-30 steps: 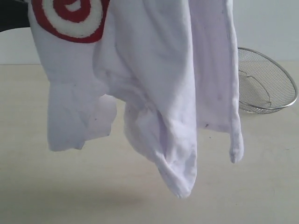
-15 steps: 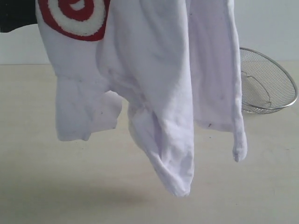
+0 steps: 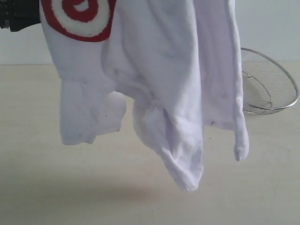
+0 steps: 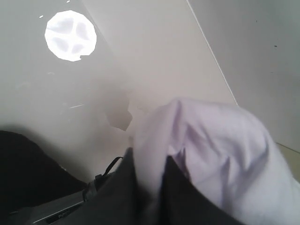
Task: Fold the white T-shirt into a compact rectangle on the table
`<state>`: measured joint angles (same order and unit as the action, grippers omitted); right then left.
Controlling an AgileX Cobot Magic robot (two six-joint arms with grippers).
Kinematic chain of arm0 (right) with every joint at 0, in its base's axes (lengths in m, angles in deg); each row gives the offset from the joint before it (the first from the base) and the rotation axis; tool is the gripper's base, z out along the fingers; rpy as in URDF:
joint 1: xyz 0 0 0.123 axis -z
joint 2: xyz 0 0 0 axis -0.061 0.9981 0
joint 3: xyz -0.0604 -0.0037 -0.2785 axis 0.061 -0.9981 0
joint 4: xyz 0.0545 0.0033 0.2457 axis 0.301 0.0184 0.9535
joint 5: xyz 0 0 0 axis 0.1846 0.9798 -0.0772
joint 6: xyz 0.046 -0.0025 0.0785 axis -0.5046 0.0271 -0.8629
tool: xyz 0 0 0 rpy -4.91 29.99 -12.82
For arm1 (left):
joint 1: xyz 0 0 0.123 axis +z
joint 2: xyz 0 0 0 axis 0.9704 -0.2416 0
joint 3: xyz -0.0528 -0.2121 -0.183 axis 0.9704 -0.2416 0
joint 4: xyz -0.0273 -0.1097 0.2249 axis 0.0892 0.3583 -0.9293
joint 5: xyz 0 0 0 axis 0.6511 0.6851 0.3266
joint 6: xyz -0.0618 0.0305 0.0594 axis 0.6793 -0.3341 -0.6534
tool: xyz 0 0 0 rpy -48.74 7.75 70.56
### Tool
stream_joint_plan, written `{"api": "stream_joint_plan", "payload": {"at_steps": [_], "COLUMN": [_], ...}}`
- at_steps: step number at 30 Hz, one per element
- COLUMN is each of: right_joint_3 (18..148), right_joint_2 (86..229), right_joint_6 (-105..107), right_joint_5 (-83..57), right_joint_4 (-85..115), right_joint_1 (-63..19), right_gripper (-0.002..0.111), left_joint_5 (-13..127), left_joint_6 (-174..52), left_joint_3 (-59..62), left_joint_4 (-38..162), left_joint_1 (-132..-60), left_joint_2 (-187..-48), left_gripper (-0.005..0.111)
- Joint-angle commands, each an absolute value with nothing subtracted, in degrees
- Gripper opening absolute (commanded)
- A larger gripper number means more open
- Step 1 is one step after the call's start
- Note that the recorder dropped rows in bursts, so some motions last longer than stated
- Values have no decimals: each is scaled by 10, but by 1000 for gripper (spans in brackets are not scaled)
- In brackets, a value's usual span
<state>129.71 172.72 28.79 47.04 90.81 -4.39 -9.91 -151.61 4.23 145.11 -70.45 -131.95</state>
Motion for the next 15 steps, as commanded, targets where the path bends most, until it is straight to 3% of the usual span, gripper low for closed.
{"api": "stream_joint_plan", "payload": {"at_steps": [1, 15], "right_joint_3": [1302, 1302], "right_joint_2": [1720, 1720], "right_joint_6": [294, 245], "right_joint_5": [467, 504], "right_joint_4": [924, 660], "right_joint_1": [-44, -44], "right_gripper": [0, 0], "left_joint_5": [-88, 124], "left_joint_6": [-1520, -1514], "left_joint_3": [45, 49], "left_joint_4": [1478, 1438], "left_joint_1": [-705, -703], "left_joint_2": [-1320, -1222], "left_gripper": [7, 4]}}
